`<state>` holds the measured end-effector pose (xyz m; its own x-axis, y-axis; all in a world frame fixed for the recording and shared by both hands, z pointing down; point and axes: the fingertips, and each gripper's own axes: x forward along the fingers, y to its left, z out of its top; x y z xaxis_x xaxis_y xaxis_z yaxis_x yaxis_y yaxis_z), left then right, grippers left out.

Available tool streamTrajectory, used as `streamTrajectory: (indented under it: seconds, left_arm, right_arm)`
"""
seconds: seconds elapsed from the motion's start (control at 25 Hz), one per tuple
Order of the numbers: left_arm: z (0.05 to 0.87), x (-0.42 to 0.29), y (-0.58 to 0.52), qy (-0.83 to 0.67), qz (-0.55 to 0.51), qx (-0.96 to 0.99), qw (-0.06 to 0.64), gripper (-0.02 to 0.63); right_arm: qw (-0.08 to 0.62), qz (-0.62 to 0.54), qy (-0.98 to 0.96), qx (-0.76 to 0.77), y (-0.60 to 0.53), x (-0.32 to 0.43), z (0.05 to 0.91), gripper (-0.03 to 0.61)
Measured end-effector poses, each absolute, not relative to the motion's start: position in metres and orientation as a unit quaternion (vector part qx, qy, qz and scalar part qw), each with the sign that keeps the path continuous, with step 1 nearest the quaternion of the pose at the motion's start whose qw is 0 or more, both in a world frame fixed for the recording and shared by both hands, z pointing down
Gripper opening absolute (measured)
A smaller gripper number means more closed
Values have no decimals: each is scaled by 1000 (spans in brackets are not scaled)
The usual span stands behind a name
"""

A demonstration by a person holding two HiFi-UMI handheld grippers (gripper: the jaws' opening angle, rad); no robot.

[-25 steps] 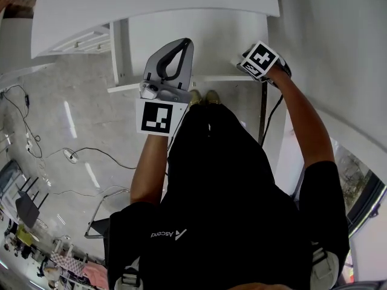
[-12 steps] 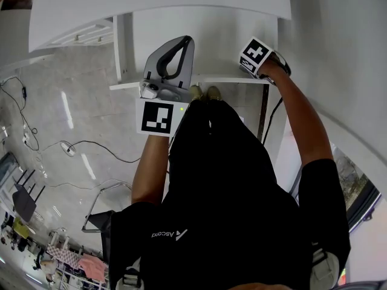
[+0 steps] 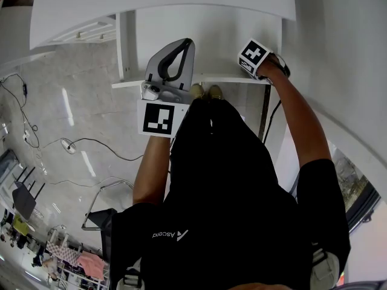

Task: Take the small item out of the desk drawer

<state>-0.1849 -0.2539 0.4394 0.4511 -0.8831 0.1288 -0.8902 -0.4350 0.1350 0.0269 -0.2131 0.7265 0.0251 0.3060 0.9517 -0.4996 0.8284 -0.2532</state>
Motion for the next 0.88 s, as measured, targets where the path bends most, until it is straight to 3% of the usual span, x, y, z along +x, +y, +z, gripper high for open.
streamTrajectory:
  seconds: [0.36, 0.88]
  left_arm:
    - [433, -175, -247, -523, 25, 848, 84, -2]
    - [389, -140, -242, -511, 24, 857, 53, -2]
  right_arm:
    - [657, 276, -693, 107, -228, 27, 702, 167]
    - [429, 212, -856, 198, -262, -4, 550, 167]
